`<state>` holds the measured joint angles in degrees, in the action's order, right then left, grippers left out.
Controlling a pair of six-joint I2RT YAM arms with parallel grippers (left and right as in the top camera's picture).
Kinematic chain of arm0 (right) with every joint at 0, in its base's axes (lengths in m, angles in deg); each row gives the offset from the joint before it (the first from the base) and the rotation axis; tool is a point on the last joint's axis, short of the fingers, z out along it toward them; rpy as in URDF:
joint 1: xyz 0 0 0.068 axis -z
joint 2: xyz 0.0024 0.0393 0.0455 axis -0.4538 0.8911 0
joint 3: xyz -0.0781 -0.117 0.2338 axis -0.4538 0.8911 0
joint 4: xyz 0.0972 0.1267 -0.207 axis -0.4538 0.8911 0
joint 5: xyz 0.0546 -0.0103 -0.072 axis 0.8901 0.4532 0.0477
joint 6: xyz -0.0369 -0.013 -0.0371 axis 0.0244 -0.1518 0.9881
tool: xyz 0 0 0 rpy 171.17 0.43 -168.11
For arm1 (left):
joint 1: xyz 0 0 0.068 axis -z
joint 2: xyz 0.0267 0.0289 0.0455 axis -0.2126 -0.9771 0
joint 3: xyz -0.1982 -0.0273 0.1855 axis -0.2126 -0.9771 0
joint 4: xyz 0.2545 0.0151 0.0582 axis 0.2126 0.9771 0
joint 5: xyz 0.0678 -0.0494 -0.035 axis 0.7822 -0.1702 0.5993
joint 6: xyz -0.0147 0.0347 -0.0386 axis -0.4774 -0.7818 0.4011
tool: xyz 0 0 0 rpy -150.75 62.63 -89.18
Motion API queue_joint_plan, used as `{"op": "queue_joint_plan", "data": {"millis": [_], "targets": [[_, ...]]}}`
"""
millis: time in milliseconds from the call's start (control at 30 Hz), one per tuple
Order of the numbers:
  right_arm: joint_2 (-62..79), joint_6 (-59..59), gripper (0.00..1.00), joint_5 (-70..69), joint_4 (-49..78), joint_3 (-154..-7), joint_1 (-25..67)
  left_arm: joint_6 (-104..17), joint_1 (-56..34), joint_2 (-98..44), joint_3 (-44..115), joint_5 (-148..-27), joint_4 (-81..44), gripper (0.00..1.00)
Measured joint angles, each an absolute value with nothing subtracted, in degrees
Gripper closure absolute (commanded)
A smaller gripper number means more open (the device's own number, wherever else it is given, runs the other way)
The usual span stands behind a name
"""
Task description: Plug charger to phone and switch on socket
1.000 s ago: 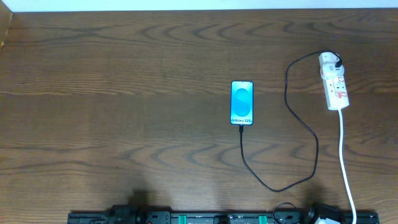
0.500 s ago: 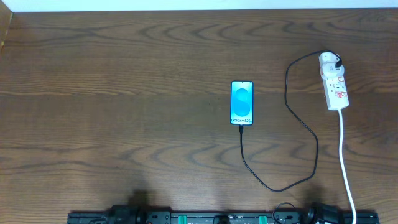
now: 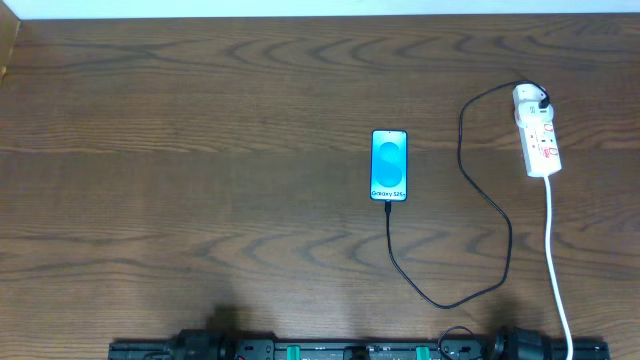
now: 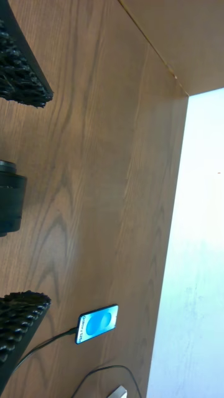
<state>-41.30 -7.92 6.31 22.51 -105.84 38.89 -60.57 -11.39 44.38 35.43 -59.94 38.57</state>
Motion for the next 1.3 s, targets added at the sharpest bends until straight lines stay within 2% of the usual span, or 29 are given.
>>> {"op": "queue_joint_plan", "data": {"millis": [1300], "targets": [[-56.28,-6.35,0.87,5.5,20.5,-105.64,34.97,-60.57,-11.39,44.38,35.43,-59.94,38.57,0.05]]}}
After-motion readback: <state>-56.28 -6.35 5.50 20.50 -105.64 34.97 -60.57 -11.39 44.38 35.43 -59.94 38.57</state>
